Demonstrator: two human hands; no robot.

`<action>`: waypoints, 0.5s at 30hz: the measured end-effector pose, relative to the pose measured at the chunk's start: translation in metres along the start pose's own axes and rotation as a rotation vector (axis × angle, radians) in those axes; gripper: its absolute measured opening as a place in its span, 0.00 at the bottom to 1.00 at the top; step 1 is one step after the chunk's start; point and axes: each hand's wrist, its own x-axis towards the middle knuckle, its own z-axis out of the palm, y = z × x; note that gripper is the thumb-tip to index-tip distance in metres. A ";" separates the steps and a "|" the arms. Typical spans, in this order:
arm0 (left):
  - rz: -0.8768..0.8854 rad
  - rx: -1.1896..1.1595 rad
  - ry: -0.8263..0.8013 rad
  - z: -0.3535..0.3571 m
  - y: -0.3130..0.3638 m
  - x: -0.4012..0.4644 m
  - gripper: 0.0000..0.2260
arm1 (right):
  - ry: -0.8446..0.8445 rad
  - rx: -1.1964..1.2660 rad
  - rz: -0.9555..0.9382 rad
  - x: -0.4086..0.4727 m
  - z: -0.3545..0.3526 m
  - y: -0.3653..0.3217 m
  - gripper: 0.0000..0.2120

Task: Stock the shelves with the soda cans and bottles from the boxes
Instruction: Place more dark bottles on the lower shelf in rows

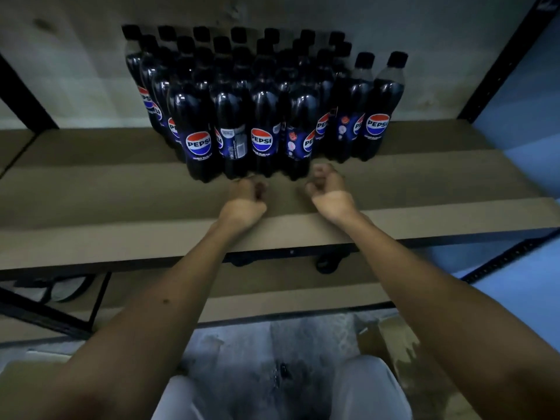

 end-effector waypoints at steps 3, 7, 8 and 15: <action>0.076 -0.006 0.098 0.011 -0.010 0.007 0.10 | 0.020 0.035 -0.055 0.008 0.014 0.009 0.24; 0.131 -0.006 0.125 0.019 -0.015 0.011 0.09 | 0.132 0.152 -0.100 0.017 0.030 0.017 0.22; 0.137 -0.006 0.123 0.019 -0.016 0.011 0.09 | 0.143 0.156 -0.105 0.019 0.031 0.018 0.21; 0.162 0.006 0.132 0.014 -0.018 0.004 0.08 | 0.141 0.166 -0.103 0.010 0.035 0.018 0.20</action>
